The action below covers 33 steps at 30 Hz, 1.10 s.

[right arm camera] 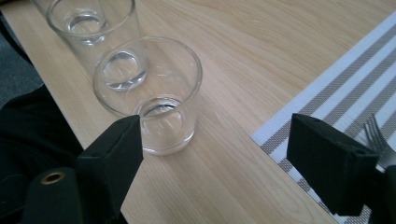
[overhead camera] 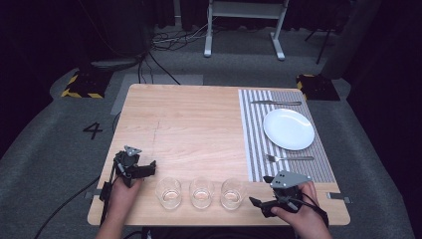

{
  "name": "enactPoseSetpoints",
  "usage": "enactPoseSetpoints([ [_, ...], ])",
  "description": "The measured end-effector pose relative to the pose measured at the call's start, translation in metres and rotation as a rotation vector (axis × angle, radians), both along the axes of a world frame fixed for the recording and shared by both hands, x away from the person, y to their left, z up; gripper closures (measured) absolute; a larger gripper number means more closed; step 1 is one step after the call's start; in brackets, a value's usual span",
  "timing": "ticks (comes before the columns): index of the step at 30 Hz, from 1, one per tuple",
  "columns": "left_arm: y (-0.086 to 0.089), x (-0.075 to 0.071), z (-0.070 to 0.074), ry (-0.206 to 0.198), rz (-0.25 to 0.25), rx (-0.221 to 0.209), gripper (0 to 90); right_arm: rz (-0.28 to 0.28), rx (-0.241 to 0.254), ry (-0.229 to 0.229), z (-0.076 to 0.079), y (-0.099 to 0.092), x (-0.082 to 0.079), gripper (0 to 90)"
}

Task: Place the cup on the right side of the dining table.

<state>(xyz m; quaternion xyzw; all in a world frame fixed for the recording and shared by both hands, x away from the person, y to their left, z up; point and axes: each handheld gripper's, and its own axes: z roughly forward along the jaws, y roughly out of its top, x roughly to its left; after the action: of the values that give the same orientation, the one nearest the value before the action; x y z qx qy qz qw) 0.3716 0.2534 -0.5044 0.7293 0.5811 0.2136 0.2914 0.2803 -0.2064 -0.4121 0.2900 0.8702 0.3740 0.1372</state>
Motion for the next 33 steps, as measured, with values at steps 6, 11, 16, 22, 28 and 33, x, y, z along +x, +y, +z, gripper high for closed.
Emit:
enactPoseSetpoints([
  [6,0.000,0.000,0.000,-0.002,0.002,-0.002,8.1,0.031,0.008,0.008,-0.003,0.011,0.000,18.8],
  [11,0.000,0.000,0.000,-0.002,0.003,-0.003,8.2,0.058,0.016,0.029,-0.009,0.023,0.001,18.8],
  [16,0.000,0.000,0.000,-0.002,0.002,-0.003,8.1,0.083,-0.010,0.048,-0.018,0.036,0.004,17.7],
  [22,0.000,0.000,0.000,-0.002,0.003,-0.003,8.2,0.096,-0.012,0.064,-0.025,0.044,0.008,16.3],
  [28,0.000,0.000,0.000,-0.002,0.003,-0.003,8.2,0.105,-0.007,0.074,-0.035,0.052,0.012,16.4],
  [33,0.000,0.000,0.000,-0.001,0.001,-0.001,8.2,0.102,0.015,0.074,-0.046,0.061,0.017,16.0],
])
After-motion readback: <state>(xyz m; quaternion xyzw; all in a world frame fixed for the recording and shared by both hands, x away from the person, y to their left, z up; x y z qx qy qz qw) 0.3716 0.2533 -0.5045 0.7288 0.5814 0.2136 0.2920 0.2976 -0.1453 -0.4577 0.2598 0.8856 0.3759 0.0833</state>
